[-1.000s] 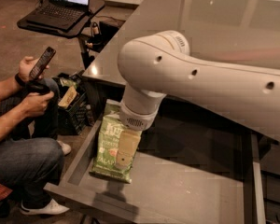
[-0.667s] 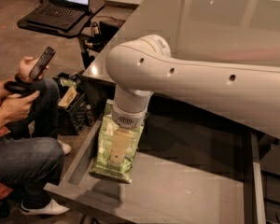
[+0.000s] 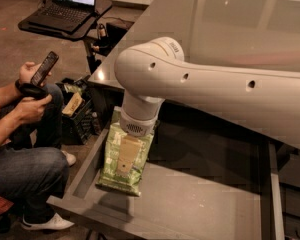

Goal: Pick green jalapeno chip bag from top drawer and place on counter

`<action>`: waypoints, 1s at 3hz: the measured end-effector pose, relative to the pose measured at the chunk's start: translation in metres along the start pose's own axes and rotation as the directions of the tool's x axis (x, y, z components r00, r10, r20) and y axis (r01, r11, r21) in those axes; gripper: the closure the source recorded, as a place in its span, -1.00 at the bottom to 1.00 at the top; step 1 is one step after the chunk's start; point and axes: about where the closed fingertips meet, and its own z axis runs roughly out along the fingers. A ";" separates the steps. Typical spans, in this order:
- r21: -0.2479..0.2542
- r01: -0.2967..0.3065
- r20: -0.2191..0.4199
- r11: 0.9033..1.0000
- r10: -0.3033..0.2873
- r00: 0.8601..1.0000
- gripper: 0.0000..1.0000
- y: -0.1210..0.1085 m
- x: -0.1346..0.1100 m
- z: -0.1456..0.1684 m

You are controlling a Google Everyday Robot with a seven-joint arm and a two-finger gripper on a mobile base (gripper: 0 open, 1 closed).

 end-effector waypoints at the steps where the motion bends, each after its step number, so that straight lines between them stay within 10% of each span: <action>1: -0.008 -0.014 0.008 1.000 0.014 1.000 -1.00 -0.012 -0.011 0.007; 3: -0.066 -0.050 -0.015 0.997 0.049 0.999 -1.00 -0.032 -0.023 0.036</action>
Offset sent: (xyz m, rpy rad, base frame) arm 0.0463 0.0282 -0.0282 0.0128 0.0801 -0.0366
